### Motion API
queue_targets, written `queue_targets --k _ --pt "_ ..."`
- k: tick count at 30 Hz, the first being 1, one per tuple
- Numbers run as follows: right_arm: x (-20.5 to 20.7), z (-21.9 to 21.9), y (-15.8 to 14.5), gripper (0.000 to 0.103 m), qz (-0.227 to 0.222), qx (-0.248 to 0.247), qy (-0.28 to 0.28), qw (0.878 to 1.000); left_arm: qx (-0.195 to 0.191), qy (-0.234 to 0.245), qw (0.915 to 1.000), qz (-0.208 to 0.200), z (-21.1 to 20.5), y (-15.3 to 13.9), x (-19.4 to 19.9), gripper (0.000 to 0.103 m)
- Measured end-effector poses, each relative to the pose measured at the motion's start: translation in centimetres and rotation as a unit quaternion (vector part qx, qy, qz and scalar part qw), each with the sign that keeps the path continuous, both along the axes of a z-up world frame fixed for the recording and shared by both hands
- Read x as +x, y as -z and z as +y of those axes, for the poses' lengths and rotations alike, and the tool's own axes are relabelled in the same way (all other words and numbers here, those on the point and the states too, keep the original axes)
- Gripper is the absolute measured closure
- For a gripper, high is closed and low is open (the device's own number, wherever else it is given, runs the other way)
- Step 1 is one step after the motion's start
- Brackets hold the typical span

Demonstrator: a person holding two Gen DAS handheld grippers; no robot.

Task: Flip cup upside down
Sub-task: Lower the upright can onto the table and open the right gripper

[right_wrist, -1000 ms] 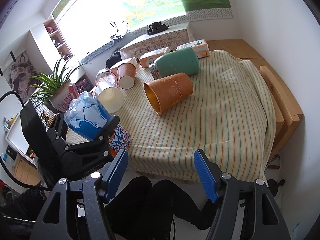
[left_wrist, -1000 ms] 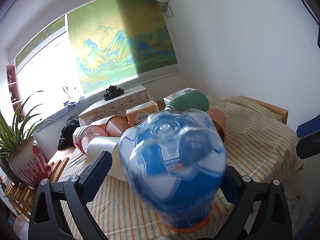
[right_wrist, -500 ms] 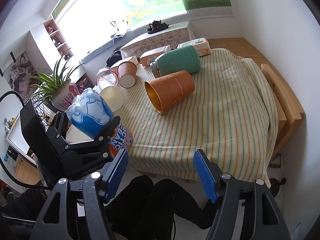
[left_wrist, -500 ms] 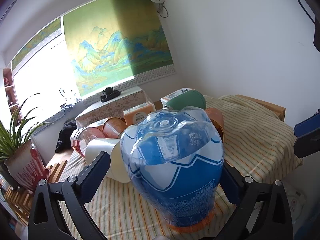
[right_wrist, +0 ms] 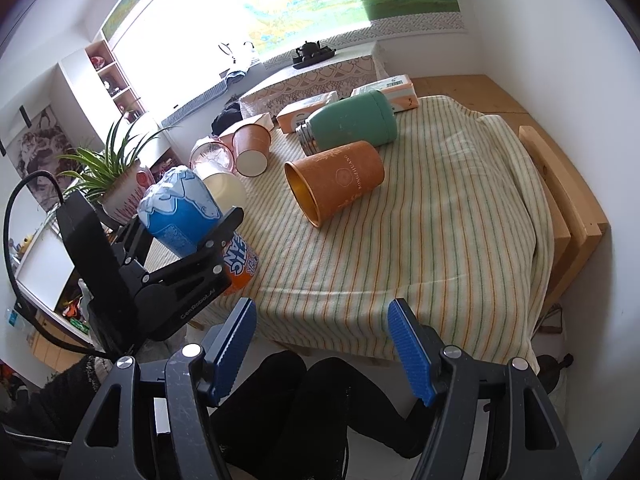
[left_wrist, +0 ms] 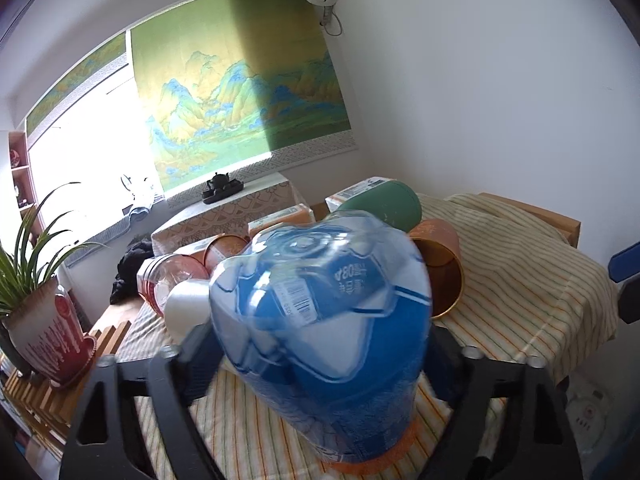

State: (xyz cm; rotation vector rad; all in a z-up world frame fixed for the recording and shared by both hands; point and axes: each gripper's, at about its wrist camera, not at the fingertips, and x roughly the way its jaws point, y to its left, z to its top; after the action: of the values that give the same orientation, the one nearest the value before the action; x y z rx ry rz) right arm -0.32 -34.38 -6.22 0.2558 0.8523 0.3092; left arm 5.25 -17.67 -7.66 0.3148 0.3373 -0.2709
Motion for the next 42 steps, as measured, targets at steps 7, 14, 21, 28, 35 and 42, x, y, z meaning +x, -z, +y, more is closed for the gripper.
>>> queue_targets --k 7,14,21,28,35,42 --pt "0.1 0.3 0.0 0.039 -0.003 0.002 -0.002 1.0 -0.003 0.005 1.0 -0.002 0.1 -0.7 -0.8 0.0" --pt "-0.5 1.0 -0.7 0.039 -0.031 -0.005 0.008 0.999 -0.018 0.008 0.9998 -0.005 1.1 -1.7 -2.0 0.0" --pt "-2.1 2.6 -1.2 0.038 -0.099 -0.022 0.042 0.994 -0.051 0.005 0.9986 -0.011 3.9 -2.7 -5.5 0.0" --pt "-3.8 5.1 -1.3 0.029 -0.175 -0.047 0.075 0.981 -0.115 -0.031 0.9927 0.015 8.4 -3.4 -8.1 0.0" --pt "-5.2 6.7 -1.7 0.019 -0.225 -0.063 0.109 0.966 -0.141 -0.076 0.987 0.012 11.4 -4.4 -9.0 0.0" --pt "-6.0 7.3 -2.2 0.016 -0.253 -0.085 0.143 0.953 -0.153 -0.093 0.9839 0.011 12.7 -5.0 -9.3 0.0"
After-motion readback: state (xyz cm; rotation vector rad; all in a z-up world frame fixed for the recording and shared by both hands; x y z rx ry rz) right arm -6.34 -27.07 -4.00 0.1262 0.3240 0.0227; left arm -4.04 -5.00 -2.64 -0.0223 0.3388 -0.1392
